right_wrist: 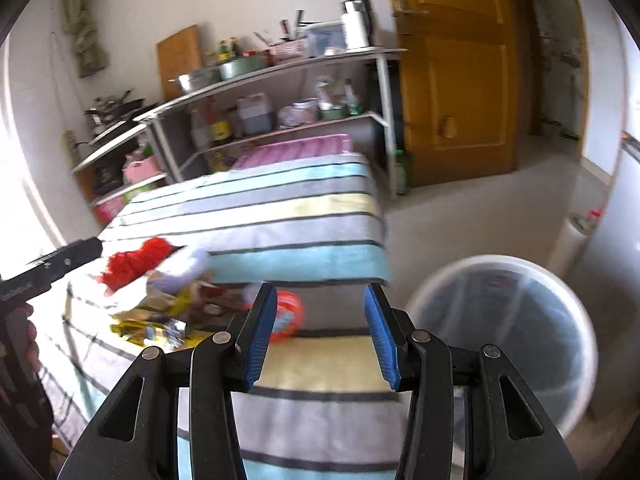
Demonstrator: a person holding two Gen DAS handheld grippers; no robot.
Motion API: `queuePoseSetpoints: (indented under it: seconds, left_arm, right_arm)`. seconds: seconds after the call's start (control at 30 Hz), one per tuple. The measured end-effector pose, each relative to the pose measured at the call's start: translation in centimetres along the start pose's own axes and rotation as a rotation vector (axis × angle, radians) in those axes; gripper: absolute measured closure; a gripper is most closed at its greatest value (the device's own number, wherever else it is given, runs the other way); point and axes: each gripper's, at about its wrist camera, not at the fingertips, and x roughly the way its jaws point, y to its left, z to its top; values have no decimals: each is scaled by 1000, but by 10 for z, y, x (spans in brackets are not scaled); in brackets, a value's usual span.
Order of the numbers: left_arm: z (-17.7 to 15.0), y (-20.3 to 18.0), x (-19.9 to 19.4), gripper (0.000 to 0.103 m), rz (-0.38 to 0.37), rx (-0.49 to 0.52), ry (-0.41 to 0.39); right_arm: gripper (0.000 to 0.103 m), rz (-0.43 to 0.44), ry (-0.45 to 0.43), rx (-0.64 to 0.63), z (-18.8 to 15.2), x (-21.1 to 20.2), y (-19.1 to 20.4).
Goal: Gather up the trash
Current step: 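Grasp red-lidded cup with right tool while left tool grasps red bag, then carry the red bag and cup to the bin and release them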
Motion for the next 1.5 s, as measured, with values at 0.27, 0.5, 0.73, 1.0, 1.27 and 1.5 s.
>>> queuePoseSetpoints:
  seconds: [0.27,0.5,0.73,1.0,1.27,1.5]
  left_arm:
    - [-7,50,2,21,33,-50,31]
    - [-6,70,15,20,-13,-55,72]
    - [0,59,45,20,-41,29,156]
    - [1,44,66,20,-50,91,198]
    - [-1,41,69,40,-59,95,208]
    - [0,37,67,50,-48,108,201]
  right_arm:
    - [43,63,107,-10,2,43,17]
    - [43,66,169,-63,-1,64,26]
    - [43,55,204,-96,-2,78,29]
    - [43,65,221,-76,0,84,25]
    - [57,66,224,-66,0,84,26]
    - [58,60,209,-75,-2,80,28]
